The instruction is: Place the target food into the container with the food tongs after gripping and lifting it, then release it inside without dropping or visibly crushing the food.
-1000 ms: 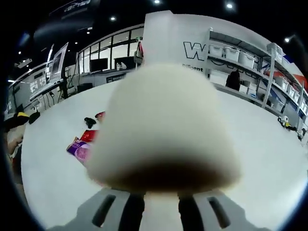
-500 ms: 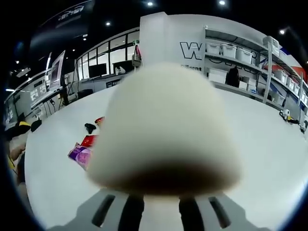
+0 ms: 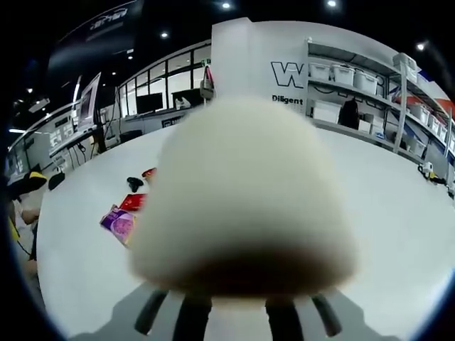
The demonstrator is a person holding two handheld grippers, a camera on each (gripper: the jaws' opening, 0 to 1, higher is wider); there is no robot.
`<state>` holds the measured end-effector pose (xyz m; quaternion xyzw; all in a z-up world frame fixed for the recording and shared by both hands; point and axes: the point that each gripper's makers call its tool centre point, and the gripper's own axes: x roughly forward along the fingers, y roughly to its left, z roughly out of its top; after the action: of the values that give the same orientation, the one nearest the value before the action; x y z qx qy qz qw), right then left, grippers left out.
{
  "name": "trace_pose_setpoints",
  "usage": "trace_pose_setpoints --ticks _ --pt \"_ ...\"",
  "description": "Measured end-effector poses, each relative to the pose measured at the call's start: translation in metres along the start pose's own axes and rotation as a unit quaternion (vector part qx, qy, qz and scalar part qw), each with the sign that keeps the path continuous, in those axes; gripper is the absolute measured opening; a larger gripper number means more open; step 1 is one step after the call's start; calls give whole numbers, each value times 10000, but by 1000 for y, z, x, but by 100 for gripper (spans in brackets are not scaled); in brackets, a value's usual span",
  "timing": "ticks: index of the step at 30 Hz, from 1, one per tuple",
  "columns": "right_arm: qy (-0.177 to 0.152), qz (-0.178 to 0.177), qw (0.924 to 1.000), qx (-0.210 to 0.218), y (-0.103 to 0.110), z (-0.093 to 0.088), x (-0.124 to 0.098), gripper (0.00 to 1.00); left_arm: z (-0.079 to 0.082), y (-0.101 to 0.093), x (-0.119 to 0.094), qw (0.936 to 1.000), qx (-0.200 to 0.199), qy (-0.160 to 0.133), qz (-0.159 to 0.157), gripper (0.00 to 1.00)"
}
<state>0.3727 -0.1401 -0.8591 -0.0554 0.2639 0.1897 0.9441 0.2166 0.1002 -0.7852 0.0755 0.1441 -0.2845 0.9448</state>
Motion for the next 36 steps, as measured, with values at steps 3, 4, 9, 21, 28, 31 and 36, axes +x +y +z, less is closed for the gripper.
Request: trace_pose_setpoints --ticks 3,4,9,21,28,31,36 --pt "-42 21 10000 -13 -1 2 0 21 -1 0 0 10000 4 31 14 78" --pt "-41 27 10000 -19 -1 1 0 20 -1 0 0 10000 1 28 18 78" --pt "-39 -56 10000 63 -6 1 -1 16 -2 -1 1 10000 -17 48 29 78" --pt "-285 186 9919 1224 -13 9 -10 14 -2 3 -2 9999 -64 26 91 78" --pt "-402 344 9853 1624 -13 17 -15 14 -3 3 -2 9999 -88 10 74 77" --pt "-414 347 9856 1604 -14 21 -16 14 -4 3 -2 9999 -122 5 72 77" --pt "-447 389 9832 1724 -15 31 -15 14 -7 5 -2 9998 -169 -6 74 77"
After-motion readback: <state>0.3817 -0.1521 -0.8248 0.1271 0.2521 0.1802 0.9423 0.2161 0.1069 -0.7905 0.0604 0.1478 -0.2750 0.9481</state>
